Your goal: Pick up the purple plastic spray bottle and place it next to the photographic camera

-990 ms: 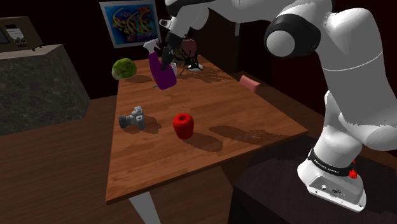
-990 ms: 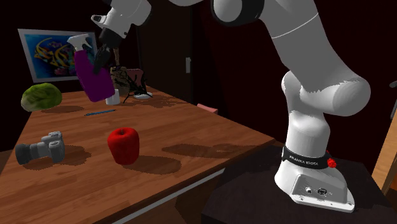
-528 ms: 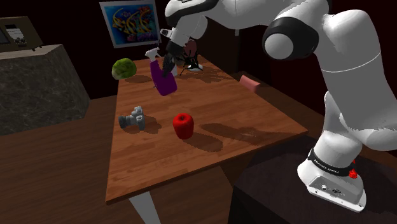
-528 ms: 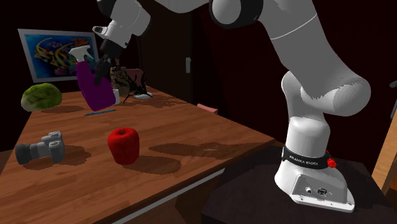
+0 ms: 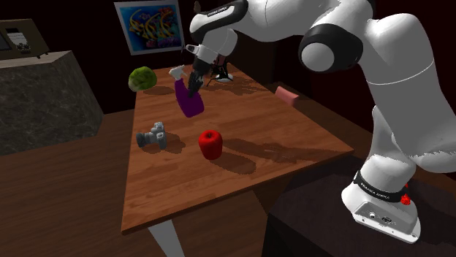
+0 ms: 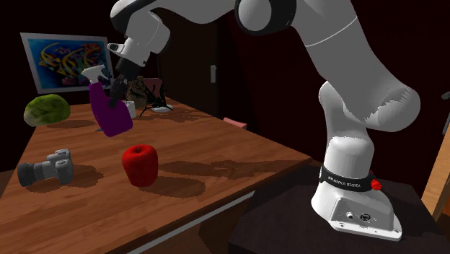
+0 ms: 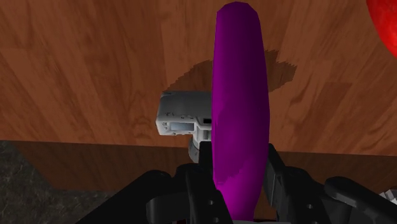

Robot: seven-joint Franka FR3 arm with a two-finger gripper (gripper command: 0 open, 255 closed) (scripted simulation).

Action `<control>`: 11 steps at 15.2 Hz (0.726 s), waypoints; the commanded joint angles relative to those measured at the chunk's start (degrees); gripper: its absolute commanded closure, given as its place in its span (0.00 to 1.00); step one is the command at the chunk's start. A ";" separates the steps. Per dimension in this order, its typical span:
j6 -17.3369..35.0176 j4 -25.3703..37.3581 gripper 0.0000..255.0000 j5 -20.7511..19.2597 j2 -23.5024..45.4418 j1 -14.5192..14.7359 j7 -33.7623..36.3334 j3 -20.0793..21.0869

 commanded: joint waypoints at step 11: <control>4.96 -3.53 1.00 3.87 3.20 -0.53 -4.86 2.21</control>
